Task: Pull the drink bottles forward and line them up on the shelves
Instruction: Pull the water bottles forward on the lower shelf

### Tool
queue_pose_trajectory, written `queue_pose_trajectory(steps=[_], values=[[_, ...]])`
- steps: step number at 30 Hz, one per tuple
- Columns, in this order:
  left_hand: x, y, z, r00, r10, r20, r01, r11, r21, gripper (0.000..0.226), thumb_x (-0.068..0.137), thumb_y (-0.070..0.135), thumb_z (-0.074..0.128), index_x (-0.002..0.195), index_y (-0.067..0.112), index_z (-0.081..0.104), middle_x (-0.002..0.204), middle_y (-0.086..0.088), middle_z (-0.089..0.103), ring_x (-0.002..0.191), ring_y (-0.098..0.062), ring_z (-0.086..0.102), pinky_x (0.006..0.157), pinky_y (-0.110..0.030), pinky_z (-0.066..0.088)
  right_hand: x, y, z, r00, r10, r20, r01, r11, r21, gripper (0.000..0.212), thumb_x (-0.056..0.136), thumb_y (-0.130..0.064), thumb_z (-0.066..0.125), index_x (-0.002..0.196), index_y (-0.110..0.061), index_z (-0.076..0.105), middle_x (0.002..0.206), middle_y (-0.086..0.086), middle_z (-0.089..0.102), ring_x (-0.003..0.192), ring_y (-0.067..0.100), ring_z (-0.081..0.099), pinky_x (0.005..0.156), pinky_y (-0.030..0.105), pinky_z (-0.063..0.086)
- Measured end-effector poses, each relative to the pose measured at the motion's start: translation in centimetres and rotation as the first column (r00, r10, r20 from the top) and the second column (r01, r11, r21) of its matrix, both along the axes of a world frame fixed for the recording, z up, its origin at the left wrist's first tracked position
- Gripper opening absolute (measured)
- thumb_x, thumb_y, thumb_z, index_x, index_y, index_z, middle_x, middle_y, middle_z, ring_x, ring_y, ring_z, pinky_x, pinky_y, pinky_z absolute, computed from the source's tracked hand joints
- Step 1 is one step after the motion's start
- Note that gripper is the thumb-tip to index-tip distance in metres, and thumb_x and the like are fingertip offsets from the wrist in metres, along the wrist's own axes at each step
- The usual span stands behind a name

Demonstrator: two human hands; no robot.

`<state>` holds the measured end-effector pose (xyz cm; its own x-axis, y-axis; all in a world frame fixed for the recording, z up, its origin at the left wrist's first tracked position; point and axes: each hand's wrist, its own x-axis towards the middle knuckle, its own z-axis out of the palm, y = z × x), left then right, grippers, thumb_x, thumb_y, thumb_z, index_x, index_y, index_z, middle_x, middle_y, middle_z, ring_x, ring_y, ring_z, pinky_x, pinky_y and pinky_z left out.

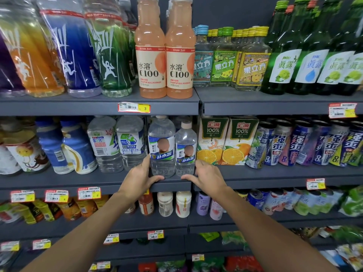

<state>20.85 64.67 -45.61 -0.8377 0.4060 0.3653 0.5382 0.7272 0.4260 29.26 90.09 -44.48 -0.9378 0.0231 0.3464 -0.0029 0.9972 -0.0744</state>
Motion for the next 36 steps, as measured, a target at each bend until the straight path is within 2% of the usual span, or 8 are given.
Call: queue_pose_trajectory(steps=[10,14,16,19,23,28,33,36], values=[[0.7,0.5,0.9,0.998,0.019,-0.065,-0.026,0.994,-0.106,0.086,0.084,0.059,0.069,0.146,0.013,0.031,0.105,-0.011,0.069,0.094,-0.028,0.066,0.077,-0.039,0.055,0.0,-0.1,0.1,1.000,-0.009,0.014,0.009,1.000,-0.028,0.065,0.089,-0.077,0.046,0.102,-0.014,0.054,0.099,0.003,0.063,0.092,0.025,0.063,0.071,0.035,0.044],[1.7,-0.4,1.3,0.998,0.028,-0.058,-0.031,0.997,-0.067,0.086,0.085,0.058,0.070,0.148,0.015,0.032,0.109,-0.009,0.069,0.098,-0.027,0.067,0.079,-0.040,0.055,0.9,-0.3,-0.2,0.990,-0.134,-0.052,0.131,0.990,-0.061,0.071,0.079,-0.091,0.038,0.100,-0.024,0.054,0.092,-0.007,0.061,0.082,0.018,0.062,0.065,0.033,0.039],[2.3,-1.6,1.1,0.985,0.048,-0.168,-0.050,0.999,-0.010,0.071,0.087,0.055,0.070,0.140,0.016,0.044,0.102,-0.004,0.071,0.092,-0.024,0.069,0.073,-0.036,0.054,1.7,-1.2,-0.4,0.973,-0.181,-0.141,0.161,0.977,-0.140,0.062,0.079,-0.091,0.036,0.087,-0.030,0.044,0.074,-0.015,0.051,0.063,0.015,0.050,0.060,0.033,0.032],[2.2,-3.7,0.9,0.941,0.100,-0.322,-0.094,0.995,0.034,0.044,0.088,0.043,0.073,0.120,0.016,0.057,0.088,0.002,0.072,0.079,-0.022,0.071,0.059,-0.033,0.050,2.0,-3.4,-0.9,0.947,-0.144,-0.287,0.087,0.975,-0.202,0.049,0.087,-0.078,0.045,0.076,-0.031,0.036,0.062,-0.014,0.040,0.054,0.012,0.037,0.057,0.031,0.025],[1.3,-6.7,1.1,0.911,0.219,-0.348,-0.188,0.975,0.120,0.034,0.088,0.036,0.074,0.112,0.021,0.055,0.084,0.006,0.064,0.070,-0.019,0.067,0.053,-0.030,0.046,0.9,-8.2,-0.6,0.923,-0.062,-0.379,-0.044,0.963,-0.266,0.041,0.091,-0.063,0.058,0.071,-0.028,0.048,0.062,-0.015,0.047,0.055,0.006,0.049,0.054,0.026,0.032],[0.6,-9.7,0.3,0.910,0.369,-0.189,-0.333,0.922,0.198,0.049,0.089,0.045,0.071,0.122,0.018,0.049,0.107,-0.003,0.055,0.085,-0.025,0.065,0.063,-0.037,0.051,-0.6,-15.4,-0.1,0.959,-0.055,-0.279,-0.041,0.943,-0.330,0.045,0.094,-0.063,0.050,0.105,-0.023,0.068,0.079,-0.010,0.066,0.077,0.014,0.067,0.070,0.035,0.052],[0.3,-10.4,0.2,0.907,0.415,-0.069,-0.394,0.896,0.202,0.071,0.084,0.047,0.075,0.134,0.010,0.041,0.120,-0.012,0.053,0.091,-0.035,0.066,0.066,-0.042,0.055,-2.1,-22.0,0.2,0.938,-0.318,-0.135,0.160,0.748,-0.644,0.055,0.091,-0.060,0.058,0.131,-0.023,0.051,0.083,-0.011,0.067,0.093,0.018,0.068,0.080,0.039,0.053],[0.2,-10.1,0.8,0.888,0.460,0.021,-0.453,0.864,0.221,0.080,0.085,0.052,0.073,0.139,0.005,0.038,0.127,-0.015,0.052,0.095,-0.039,0.066,0.071,-0.045,0.054,-3.1,-24.1,0.6,0.895,-0.445,-0.019,0.301,0.637,-0.710,0.073,0.086,-0.063,0.062,0.141,-0.022,0.038,0.099,-0.007,0.071,0.102,0.022,0.068,0.081,0.037,0.052]])
